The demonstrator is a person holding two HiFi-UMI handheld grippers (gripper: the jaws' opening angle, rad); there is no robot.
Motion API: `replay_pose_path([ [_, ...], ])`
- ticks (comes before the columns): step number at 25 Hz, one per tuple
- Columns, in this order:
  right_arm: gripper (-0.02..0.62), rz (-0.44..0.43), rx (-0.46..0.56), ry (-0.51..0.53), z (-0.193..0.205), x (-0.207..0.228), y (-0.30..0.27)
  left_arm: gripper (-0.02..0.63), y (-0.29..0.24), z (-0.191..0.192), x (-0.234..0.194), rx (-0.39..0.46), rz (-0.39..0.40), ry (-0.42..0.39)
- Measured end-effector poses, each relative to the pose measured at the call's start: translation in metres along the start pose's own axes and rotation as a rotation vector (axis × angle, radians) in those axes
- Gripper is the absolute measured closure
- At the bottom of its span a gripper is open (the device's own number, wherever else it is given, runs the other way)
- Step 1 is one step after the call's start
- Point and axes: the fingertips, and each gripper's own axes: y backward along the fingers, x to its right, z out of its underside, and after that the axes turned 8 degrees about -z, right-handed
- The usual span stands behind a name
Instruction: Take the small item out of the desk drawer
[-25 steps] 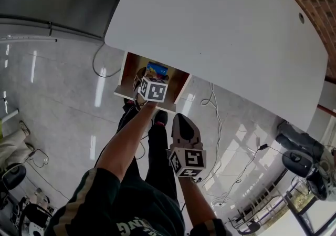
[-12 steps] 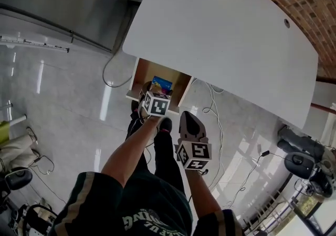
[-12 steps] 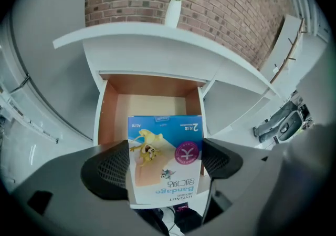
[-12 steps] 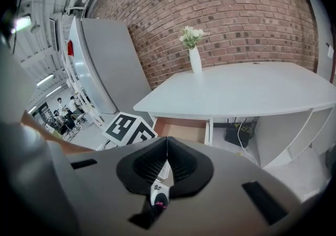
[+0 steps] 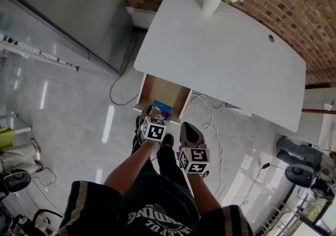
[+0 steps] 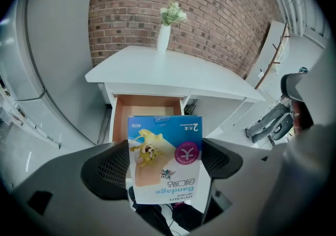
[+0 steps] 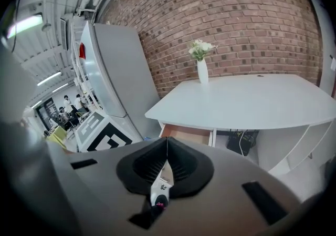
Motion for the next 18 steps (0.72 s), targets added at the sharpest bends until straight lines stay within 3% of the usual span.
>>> replay_pose_path([
  [13,0.571,-0.034,0.085,0.030,-0.037,-0.012,0.038,0.173,0.093,-0.018,0.015,0.126,0.038,-0.092],
  [18,0.571,-0.073,0.109,0.101,-0.055,-0.016,0.049,0.173,0.130,-0.045,0.017,0.228,0.032,-0.120],
])
